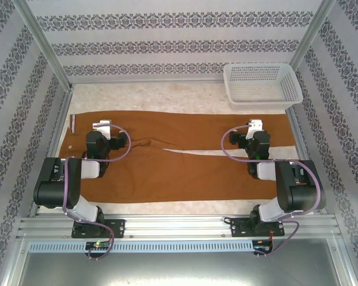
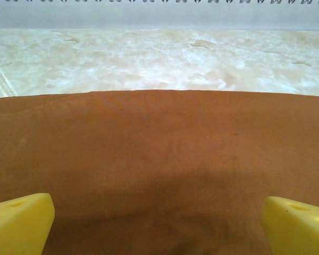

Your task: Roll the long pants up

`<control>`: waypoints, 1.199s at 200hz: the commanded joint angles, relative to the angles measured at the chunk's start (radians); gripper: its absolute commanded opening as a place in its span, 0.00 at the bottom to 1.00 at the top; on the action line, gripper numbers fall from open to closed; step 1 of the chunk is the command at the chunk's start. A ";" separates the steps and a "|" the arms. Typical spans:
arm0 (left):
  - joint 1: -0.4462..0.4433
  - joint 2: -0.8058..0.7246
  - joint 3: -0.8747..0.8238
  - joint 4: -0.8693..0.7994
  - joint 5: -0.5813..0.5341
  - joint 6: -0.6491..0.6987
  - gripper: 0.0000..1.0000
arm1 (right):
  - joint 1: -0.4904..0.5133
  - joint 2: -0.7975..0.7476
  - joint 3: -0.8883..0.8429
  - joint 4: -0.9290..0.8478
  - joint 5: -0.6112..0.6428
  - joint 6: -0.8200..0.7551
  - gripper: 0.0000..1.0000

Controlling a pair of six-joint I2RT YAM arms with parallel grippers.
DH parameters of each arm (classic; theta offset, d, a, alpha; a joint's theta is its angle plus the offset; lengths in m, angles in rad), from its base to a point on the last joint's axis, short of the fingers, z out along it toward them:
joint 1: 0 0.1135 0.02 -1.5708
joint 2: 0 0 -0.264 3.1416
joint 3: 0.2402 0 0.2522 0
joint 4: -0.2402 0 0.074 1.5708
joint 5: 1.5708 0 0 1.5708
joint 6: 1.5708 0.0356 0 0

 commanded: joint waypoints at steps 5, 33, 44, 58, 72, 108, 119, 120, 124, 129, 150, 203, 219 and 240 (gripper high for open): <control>-0.007 0.008 -0.008 -0.008 0.009 0.011 1.00 | -0.002 0.006 0.011 0.024 -0.018 -0.017 0.98; -0.007 0.008 -0.009 -0.008 0.009 0.011 1.00 | -0.004 0.005 0.011 0.024 -0.022 -0.015 0.98; -0.008 0.008 -0.008 -0.008 0.009 0.011 1.00 | -0.004 0.006 0.009 0.026 -0.021 -0.016 0.98; -0.007 0.008 -0.008 -0.009 0.009 0.011 1.00 | -0.004 0.007 0.011 0.026 -0.022 -0.015 0.98; -0.008 0.009 -0.009 -0.008 0.009 0.011 1.00 | -0.005 0.008 0.011 0.024 -0.022 -0.014 0.98; -0.008 0.008 -0.008 -0.008 0.009 0.011 1.00 | -0.006 0.005 0.011 0.024 -0.023 -0.013 0.98; -0.008 0.007 -0.008 -0.008 0.009 0.011 1.00 | -0.004 0.007 0.011 0.024 -0.023 -0.013 0.98; -0.008 0.008 -0.008 -0.008 0.009 0.011 1.00 | -0.005 0.007 0.011 0.024 -0.024 -0.013 0.98; -0.008 0.008 -0.008 -0.008 0.009 0.011 1.00 | -0.005 0.006 0.012 0.023 -0.023 -0.013 0.98; -0.008 0.008 -0.009 -0.008 0.009 0.011 1.00 | -0.005 0.007 0.012 0.024 -0.024 -0.014 0.98; -0.008 0.008 -0.009 -0.008 0.009 0.011 1.00 | -0.005 0.005 0.011 0.023 -0.023 -0.014 0.98; -0.009 -0.001 0.003 -0.038 -0.032 -0.003 1.00 | 0.003 0.004 0.011 0.023 0.010 -0.020 0.98; -0.009 -0.022 0.012 -0.069 -0.089 -0.028 1.00 | 0.016 -0.014 0.024 -0.006 0.080 -0.008 0.98; -0.011 -0.074 0.148 -0.382 -0.196 -0.072 1.00 | 0.032 -0.124 0.145 -0.332 0.198 0.010 0.98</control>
